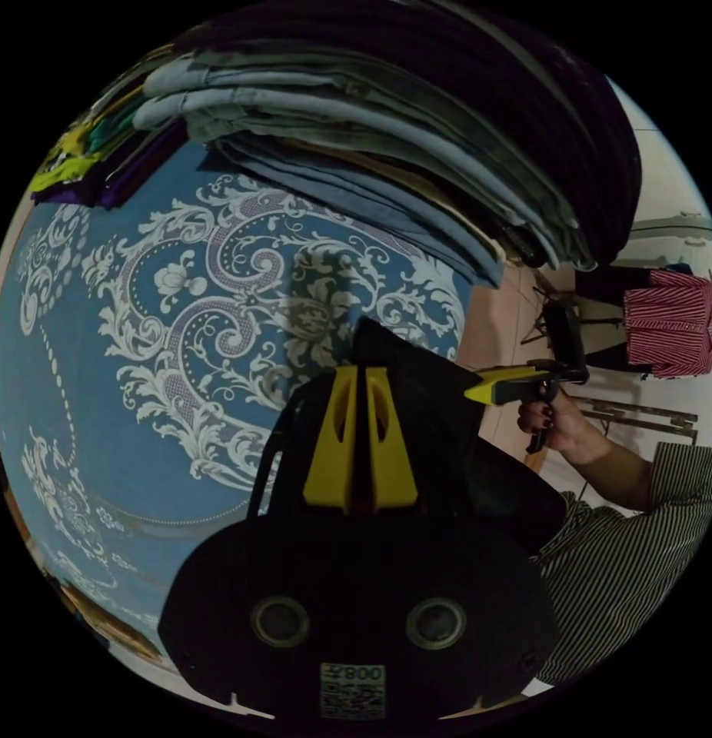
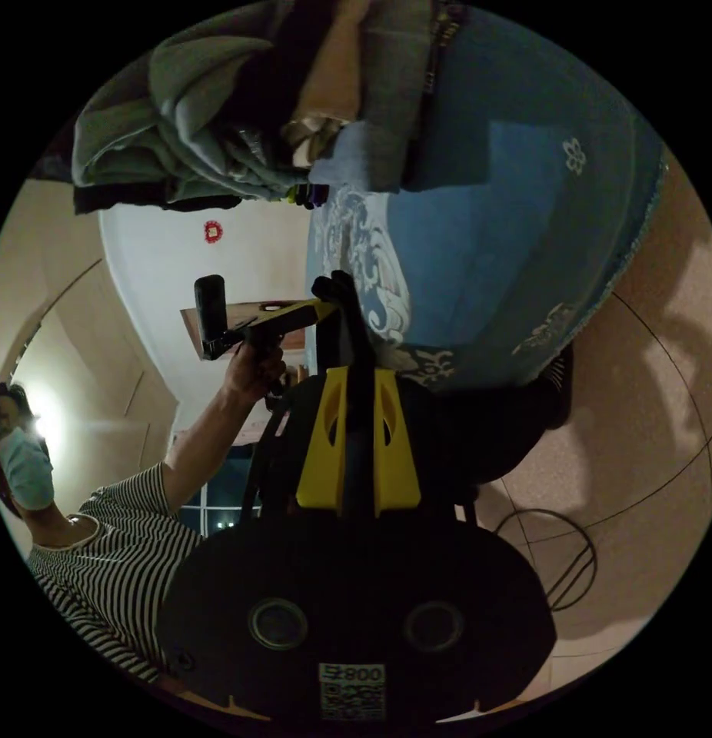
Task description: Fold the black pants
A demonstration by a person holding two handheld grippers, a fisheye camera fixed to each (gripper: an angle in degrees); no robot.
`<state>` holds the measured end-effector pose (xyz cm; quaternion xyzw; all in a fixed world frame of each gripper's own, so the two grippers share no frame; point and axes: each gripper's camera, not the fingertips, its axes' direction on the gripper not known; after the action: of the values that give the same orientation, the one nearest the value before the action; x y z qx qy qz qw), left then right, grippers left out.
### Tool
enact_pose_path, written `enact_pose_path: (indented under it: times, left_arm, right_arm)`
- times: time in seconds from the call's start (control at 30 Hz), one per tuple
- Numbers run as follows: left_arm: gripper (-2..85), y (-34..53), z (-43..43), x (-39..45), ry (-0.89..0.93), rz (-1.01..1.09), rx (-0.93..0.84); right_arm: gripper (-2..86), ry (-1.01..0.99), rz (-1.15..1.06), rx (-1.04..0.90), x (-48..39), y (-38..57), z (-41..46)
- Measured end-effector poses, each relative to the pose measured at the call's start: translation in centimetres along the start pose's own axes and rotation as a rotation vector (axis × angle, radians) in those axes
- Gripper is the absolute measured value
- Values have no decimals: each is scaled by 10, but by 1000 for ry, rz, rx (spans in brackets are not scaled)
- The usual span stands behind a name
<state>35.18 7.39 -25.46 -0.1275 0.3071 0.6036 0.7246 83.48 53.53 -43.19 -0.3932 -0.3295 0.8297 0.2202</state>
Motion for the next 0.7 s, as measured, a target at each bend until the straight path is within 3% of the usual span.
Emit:
enact_pose_path:
  times: [0.2, 0.33, 0.4, 0.47, 0.57, 0.7]
  left_arm:
    - [25, 27, -35, -14, 25, -10, 96]
    - [39, 48, -25, -32, -27, -65, 51]
    - [49, 66, -38, -41, 4, -97, 120]
    - [57, 94, -58, -50, 14, -132, 221]
    - [66, 165, -90, -74, 24, -211, 363]
    - [70, 307, -118, -135, -95, -538, 443]
  right_arm:
    - [49, 51, -123, 26, -43, 9, 20]
    - [53, 48, 2, -18, -30, 9, 48]
    - [58, -30, 31, -7, -33, 15, 61]
    - [59, 32, -6, -10, -49, 21, 69]
    - [56, 64, -29, 20, -71, 32, 78]
    - [54, 156, -103, 27, -112, 46, 98]
